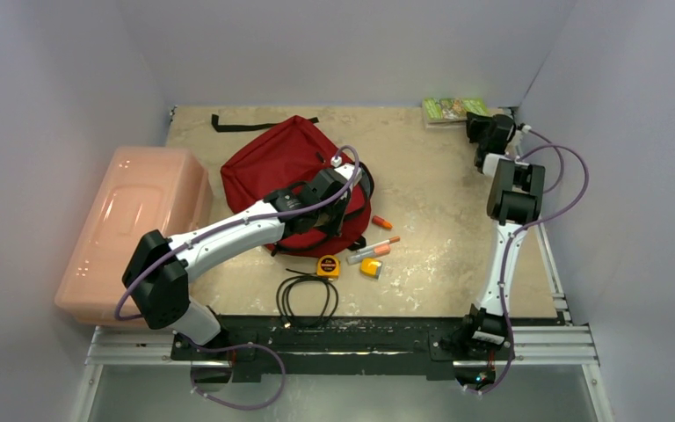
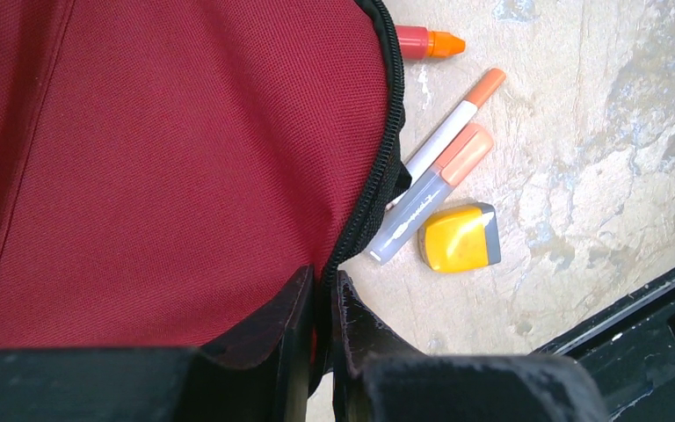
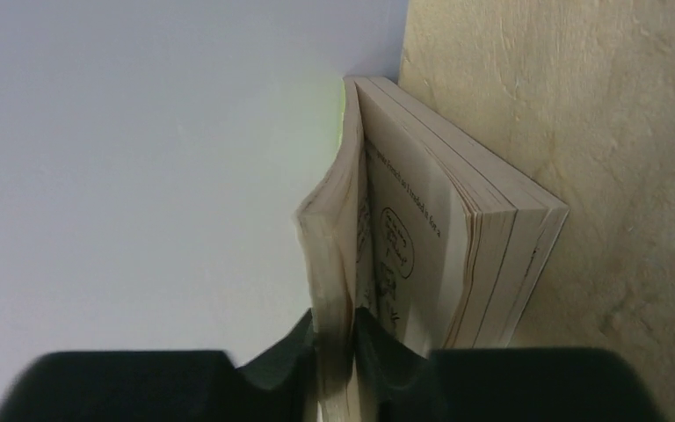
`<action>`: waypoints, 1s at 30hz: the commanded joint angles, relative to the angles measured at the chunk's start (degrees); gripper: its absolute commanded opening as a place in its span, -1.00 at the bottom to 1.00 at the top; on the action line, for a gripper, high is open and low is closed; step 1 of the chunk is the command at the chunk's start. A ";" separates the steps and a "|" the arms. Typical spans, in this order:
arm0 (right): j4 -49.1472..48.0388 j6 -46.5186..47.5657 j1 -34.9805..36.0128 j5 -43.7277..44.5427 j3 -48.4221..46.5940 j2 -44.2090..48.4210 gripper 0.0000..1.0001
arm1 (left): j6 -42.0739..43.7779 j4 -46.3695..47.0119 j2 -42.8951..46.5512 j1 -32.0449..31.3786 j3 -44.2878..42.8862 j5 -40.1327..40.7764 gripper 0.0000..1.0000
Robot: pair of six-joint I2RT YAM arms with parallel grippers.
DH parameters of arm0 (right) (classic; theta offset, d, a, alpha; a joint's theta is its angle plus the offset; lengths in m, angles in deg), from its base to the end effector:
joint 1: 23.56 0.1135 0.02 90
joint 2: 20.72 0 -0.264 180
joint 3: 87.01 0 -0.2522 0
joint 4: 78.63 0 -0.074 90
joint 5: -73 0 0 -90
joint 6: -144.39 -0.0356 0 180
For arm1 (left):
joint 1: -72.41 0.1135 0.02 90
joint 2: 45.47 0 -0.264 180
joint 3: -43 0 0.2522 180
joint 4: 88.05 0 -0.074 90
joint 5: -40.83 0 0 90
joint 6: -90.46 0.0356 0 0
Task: Pack the student bag
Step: Move the book to the center of the board, then pick up the book from the center of the board.
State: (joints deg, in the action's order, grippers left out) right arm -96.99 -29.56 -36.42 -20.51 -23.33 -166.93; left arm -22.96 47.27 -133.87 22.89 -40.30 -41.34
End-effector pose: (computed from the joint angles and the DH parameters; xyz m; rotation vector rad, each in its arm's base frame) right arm 0.5517 -0.1237 0.1127 1.3688 1.2776 0.9353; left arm 0.2208 -0.2512 0.2715 0.4974 2.4199 -0.4016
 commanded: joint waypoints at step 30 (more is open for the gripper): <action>25.13 44.23 -0.49 -29.76 64.29 75.44 -1.00 | -11.04 8.46 -15.88 3.93 -29.26 -29.23 0.34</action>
State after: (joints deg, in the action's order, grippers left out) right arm -73.64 6.42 -36.33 -46.43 40.19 -98.63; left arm -32.95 52.14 -143.90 26.06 -62.20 -63.70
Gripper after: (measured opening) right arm 0.027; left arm 0.665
